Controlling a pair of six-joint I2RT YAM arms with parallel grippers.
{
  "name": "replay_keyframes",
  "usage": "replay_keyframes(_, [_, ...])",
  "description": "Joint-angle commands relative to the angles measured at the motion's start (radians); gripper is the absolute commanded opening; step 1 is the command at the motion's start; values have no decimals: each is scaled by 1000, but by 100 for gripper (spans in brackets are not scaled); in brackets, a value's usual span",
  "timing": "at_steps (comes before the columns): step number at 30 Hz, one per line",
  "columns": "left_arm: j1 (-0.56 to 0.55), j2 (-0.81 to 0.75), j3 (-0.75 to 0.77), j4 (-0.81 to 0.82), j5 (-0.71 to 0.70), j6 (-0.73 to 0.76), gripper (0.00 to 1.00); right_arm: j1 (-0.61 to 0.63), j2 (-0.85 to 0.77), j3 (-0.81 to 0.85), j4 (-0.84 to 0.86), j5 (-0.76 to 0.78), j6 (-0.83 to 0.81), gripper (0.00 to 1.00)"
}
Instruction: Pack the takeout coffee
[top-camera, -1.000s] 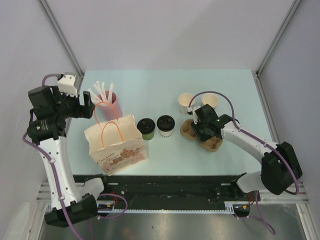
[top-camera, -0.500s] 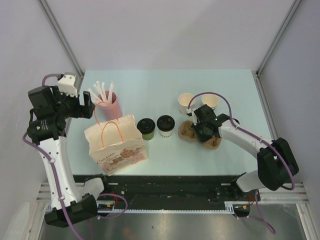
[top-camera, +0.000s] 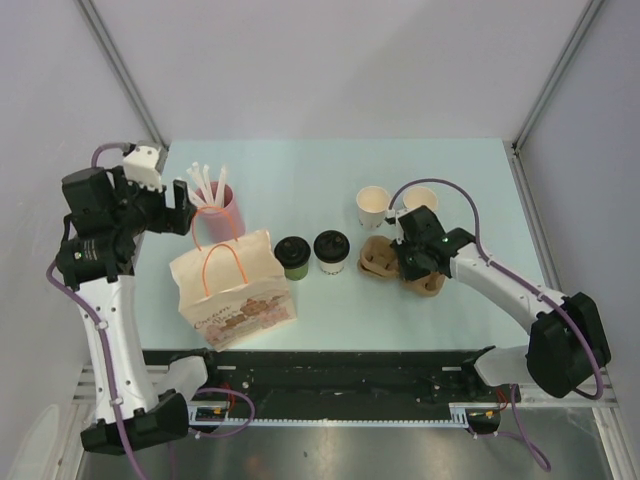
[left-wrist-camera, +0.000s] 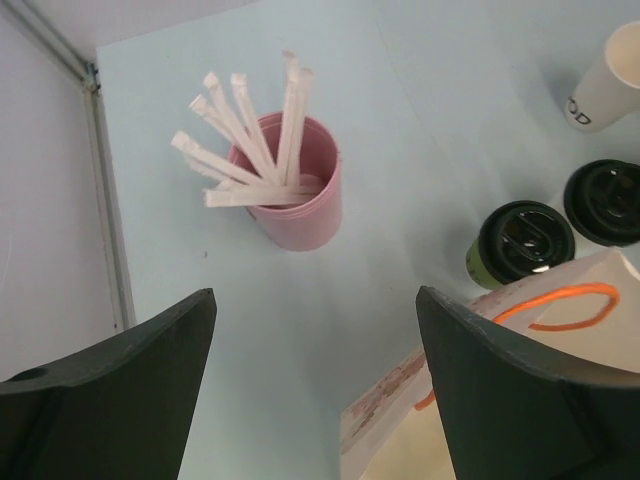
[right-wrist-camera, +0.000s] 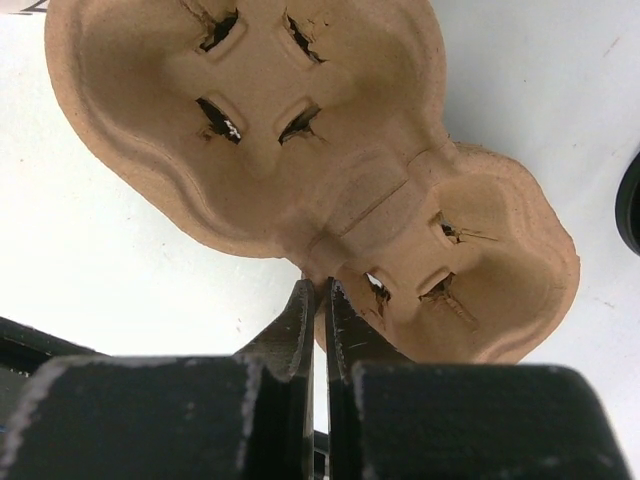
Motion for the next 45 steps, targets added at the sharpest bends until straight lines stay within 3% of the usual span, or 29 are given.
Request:
replay_keyframes(1, [-128,-24,79,14,-26,8,86,-20,-24,30,-8,23,57,0])
replay_keyframes(11, [-655,32,238,-27,-98,-109,78,-72,-8,18,10,-5,112,0])
replay_keyframes(19, [-840,111,317,-37,-134,-114,78,-87,-25,-2,21,-20,167,1])
replay_keyframes(28, [-1216,268,366,-26,-91,-179,73,-100,-41,-27,13,-16,198,0])
replay_keyframes(34, [-1308,377,289,83,-37,-308,73,-101,-64,-48,12,29,239,0])
replay_keyframes(43, [-1290,381,-134,457,-178,-503,71,-112,-88,-63,24,4,259,0])
replay_keyframes(45, [-1275,410,-205,506,-158,-543,64,-113,-93,-71,24,-5,262,0])
